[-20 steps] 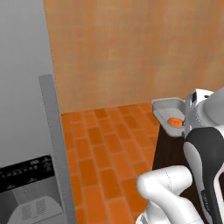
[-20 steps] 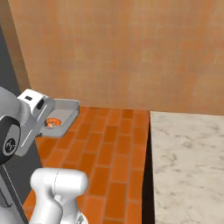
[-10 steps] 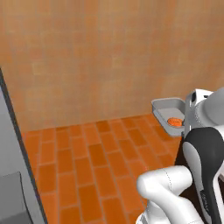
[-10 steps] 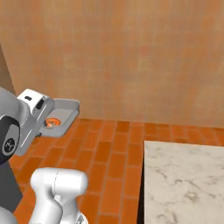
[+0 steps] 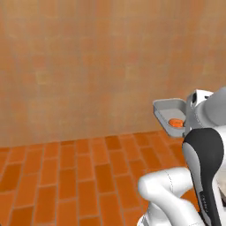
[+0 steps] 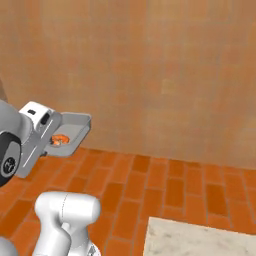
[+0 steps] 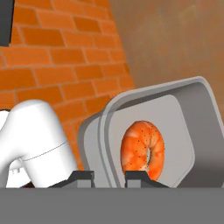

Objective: Take the meat container that has the shrimp and place it on the second highest rack of the freezer. Then take the vegetable container that has the carrot and corn and place it on the highest rack of the freezer.

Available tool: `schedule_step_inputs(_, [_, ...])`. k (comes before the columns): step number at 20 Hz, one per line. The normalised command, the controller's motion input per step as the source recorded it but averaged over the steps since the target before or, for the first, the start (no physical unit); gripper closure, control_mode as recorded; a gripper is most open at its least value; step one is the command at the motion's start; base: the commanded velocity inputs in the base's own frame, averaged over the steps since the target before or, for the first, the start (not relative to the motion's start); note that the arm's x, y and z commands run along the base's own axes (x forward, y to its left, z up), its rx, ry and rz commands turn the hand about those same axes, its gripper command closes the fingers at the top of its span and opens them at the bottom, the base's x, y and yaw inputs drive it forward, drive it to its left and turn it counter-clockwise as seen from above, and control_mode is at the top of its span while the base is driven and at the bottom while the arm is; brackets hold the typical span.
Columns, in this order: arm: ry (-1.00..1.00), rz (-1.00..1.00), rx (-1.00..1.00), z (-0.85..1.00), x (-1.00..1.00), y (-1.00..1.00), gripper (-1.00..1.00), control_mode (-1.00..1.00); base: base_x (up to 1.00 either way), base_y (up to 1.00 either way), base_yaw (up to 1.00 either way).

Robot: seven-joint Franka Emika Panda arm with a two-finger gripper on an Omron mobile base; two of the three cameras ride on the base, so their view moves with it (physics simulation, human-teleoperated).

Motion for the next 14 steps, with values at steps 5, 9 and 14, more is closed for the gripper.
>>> schedule_step_inputs(5, [0.0,0.0,0.0,0.0,0.0,0.0,1.0,1.0,0.24,-0.13,0.88])
schedule_step_inputs(9, [0.0,0.0,0.0,0.0,0.0,0.0,1.0,1.0,0.0,0.0,1.0])
schedule_step_inputs(14, [0.0,0.0,0.0,0.0,0.0,0.0,1.0,1.0,-0.03,0.0,1.0])
